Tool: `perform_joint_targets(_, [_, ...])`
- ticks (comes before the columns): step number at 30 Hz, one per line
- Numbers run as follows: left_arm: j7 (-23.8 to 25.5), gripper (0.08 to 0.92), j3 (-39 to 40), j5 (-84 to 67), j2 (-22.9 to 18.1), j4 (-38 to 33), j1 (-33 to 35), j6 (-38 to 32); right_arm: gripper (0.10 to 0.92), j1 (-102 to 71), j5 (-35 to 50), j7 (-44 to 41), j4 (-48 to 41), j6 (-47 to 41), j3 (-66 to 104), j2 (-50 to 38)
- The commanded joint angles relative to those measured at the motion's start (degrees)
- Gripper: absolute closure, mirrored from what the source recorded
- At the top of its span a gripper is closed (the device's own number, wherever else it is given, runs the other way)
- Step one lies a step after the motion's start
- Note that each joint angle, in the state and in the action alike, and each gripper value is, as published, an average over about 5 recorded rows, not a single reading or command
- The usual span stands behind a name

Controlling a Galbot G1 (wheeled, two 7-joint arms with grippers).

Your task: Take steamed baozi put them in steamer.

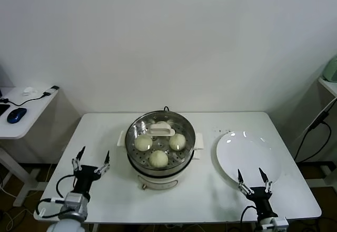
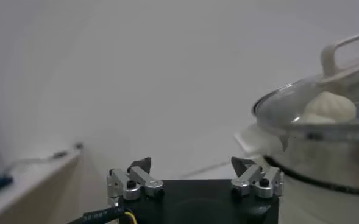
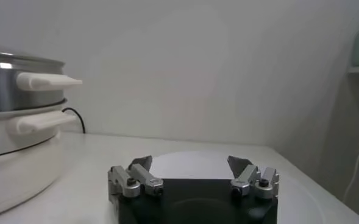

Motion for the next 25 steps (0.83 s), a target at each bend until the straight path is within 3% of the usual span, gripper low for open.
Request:
perform_joint_targets(1, [-2.0,0.177,-4.83,-18.41,2.0,3.39,3.75,-6.9,0.203,0.16,2.01,-0.5,-0.52,0.12,-0.08,-0.32])
perform_joint_targets(8, [-0.85,0.177,-2.12,-16.82,0.55,11.51,2.81,-12.41,0.203,0.02,1.94,-0.65,-0.38,0.05,-0.18,-0.27])
perform_joint_targets(25, [0.5,0.177,-1.43,-16.14,-0.22,9.6,3.35,-13.34,0.203,-0.12,1.7,-0.76,-0.23,0.08,-0.38,-0.01])
